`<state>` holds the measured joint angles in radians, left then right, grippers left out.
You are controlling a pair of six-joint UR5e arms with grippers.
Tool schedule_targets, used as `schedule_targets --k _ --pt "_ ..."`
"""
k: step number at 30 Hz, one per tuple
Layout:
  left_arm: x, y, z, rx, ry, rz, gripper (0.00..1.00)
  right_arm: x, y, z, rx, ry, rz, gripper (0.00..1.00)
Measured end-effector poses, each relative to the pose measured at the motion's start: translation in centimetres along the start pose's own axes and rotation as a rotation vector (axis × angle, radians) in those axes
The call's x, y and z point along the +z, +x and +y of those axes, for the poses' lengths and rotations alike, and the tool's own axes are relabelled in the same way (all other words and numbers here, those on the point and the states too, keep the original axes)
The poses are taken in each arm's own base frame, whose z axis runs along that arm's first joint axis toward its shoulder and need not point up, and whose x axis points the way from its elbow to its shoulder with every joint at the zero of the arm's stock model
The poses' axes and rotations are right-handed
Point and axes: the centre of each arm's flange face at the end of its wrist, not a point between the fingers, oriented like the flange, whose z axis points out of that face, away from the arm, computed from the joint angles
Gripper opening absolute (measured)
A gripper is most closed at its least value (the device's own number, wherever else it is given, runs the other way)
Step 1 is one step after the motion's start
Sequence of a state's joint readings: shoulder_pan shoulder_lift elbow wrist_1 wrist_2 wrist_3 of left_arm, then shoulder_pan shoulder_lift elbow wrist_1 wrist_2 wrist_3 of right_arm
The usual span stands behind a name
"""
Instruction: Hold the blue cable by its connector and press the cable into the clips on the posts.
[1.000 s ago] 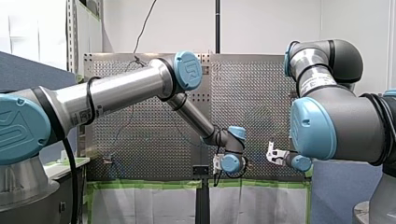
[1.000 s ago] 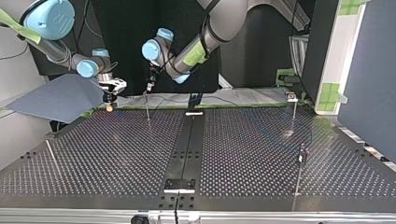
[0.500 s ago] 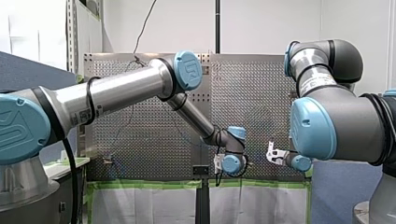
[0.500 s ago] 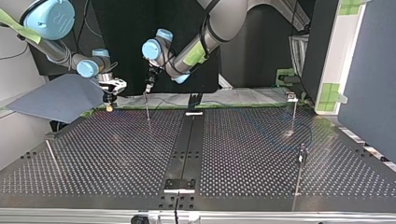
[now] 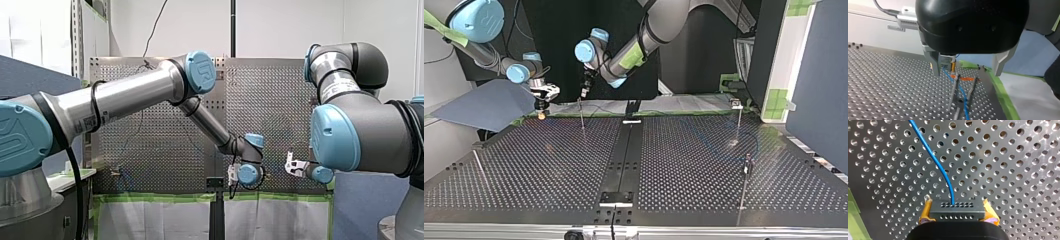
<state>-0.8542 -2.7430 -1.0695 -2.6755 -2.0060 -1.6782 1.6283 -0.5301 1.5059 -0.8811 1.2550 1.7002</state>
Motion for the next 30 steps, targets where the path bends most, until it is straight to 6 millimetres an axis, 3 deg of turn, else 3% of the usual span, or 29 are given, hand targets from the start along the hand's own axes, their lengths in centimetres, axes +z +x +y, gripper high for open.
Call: schedule_targets --k 16,30 --pt "-4.0 -7.2 -1.5 -0.185 0.107 -0.134 1.0 0.0 0.0 -0.2 -0.001 0.003 0.0 0.0" --pt "-6.0 -12.4 0.3 -0.343 0.119 -0.244 1.0 0.0 -0.1 -0.6 0.001 0.008 -0.006 0.0"
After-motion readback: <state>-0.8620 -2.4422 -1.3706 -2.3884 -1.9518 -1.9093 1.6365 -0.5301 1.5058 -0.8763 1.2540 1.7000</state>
